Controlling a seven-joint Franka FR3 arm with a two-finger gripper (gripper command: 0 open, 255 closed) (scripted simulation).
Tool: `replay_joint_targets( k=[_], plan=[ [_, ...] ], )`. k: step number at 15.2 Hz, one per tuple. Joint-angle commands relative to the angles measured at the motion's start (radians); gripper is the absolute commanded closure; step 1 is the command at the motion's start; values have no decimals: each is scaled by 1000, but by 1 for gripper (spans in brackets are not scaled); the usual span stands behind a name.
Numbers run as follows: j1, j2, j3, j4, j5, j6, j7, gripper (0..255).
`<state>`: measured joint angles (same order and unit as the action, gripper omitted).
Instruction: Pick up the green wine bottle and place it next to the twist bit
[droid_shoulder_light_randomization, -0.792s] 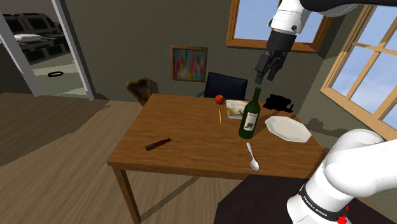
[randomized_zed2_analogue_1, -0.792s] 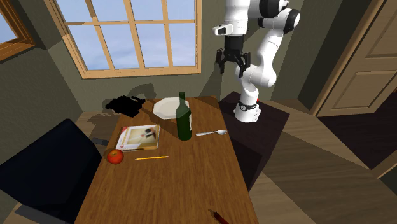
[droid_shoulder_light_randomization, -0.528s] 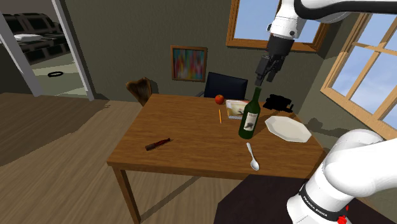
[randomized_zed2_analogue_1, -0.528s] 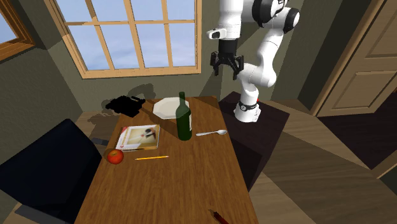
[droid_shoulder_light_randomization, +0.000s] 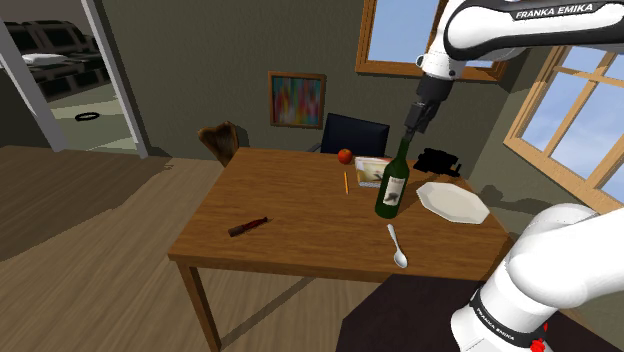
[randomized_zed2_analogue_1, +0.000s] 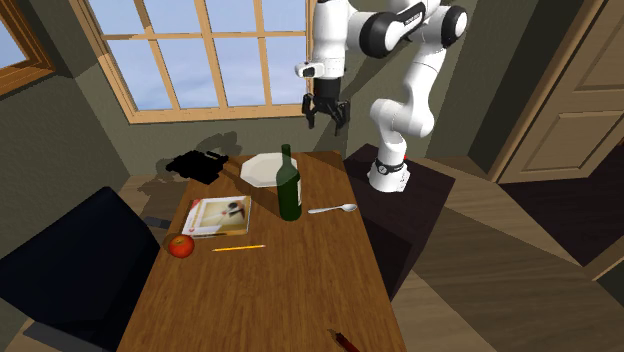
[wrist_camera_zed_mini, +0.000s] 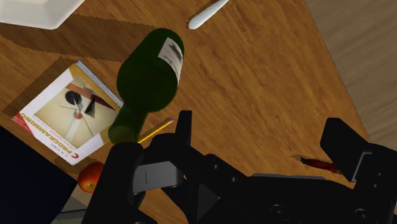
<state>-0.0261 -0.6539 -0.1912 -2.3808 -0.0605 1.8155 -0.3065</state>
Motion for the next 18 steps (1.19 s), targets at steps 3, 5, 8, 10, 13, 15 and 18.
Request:
replay_joint_targets(
  k=[3,5,8,10,13,15,18],
  plan=[
    [-10,93,-73,11,-41,98,-108,0],
    [-12,145,-108,25,-54,145,-160,0],
    [-11,232,-160,57,-62,213,-239,0],
    [-10,258,-174,56,-61,243,-259,0],
    [-9,274,-179,29,-59,286,-262,0],
    [-9,286,-183,12,-58,314,-264,0],
    [-8,296,-187,-1,-56,337,-265,0]
  ],
)
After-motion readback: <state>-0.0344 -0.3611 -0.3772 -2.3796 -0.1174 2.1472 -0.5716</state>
